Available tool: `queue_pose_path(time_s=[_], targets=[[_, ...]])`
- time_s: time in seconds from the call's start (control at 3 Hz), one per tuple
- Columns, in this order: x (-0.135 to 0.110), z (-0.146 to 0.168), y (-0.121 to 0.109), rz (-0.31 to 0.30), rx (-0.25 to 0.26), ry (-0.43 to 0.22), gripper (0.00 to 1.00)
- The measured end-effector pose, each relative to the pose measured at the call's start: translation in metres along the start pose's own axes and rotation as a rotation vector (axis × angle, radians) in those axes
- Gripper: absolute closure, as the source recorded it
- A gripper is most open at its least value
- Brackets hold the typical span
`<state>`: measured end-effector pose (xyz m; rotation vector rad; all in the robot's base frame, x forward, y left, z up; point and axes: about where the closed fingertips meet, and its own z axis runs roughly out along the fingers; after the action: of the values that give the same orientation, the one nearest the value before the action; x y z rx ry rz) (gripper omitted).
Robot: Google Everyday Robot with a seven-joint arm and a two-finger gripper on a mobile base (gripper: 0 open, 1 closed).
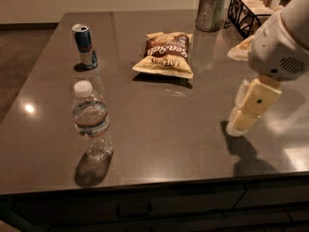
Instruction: Knock water bottle over
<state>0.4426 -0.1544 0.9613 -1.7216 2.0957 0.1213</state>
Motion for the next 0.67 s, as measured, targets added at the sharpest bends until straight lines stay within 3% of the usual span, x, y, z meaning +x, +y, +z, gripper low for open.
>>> queue_pose_path(time_s=[0.67], targets=[[-0.084, 0.042, 0.021, -0.007, -0.080, -0.259, 0.00]])
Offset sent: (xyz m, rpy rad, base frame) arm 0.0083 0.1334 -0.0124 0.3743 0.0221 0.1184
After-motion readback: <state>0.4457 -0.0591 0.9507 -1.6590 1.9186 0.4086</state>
